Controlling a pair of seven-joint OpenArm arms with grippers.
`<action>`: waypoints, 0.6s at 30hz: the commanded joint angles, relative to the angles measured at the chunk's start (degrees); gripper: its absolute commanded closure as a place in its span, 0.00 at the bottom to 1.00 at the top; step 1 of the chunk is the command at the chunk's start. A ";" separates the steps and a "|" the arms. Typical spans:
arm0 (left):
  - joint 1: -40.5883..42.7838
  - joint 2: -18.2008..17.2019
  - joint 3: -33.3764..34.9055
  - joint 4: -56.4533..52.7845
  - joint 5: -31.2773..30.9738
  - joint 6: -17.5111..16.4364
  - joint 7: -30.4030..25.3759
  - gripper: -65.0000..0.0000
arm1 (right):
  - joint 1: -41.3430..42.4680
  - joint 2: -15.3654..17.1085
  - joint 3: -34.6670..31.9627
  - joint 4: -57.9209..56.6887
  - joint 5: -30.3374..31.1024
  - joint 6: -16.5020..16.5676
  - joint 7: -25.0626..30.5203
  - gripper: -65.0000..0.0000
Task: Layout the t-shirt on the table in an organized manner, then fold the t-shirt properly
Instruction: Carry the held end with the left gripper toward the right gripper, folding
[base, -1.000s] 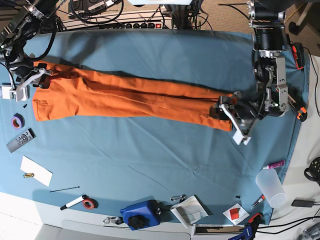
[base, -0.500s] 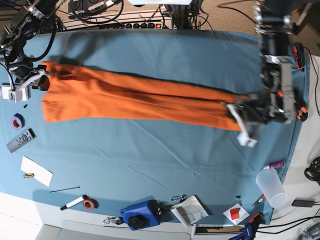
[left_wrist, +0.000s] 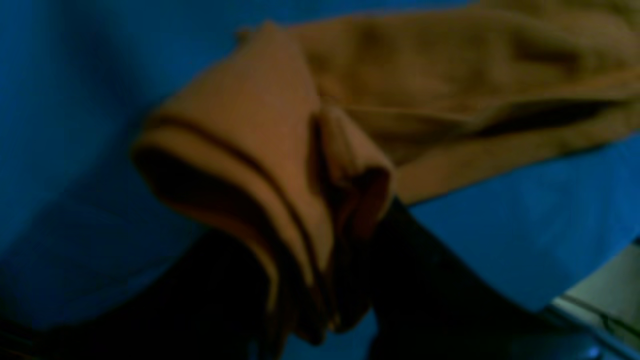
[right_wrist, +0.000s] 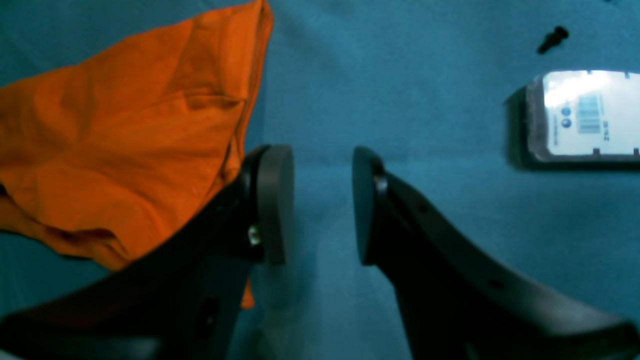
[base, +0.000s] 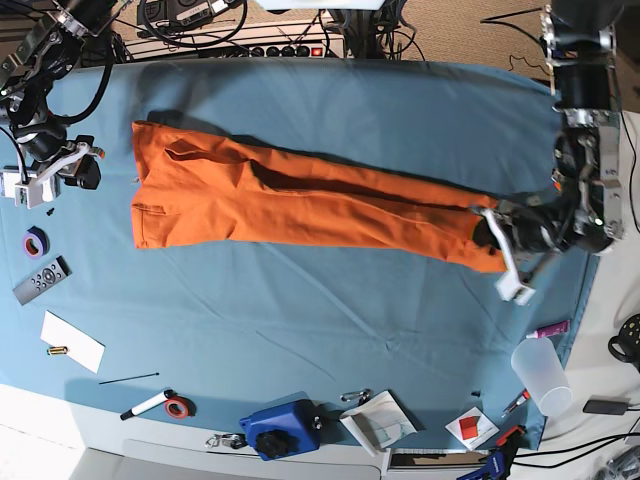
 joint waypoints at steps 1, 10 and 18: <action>-0.50 0.15 0.55 2.51 0.15 -0.22 -1.11 1.00 | 0.50 1.14 0.33 1.01 0.74 0.22 1.44 0.69; 1.20 8.37 16.15 9.25 18.56 6.67 -5.25 1.00 | 0.50 1.14 0.33 1.01 0.74 0.24 1.49 0.69; 0.72 18.40 28.06 8.72 32.46 11.06 -7.58 1.00 | 0.50 1.14 0.33 1.01 0.74 0.22 1.51 0.69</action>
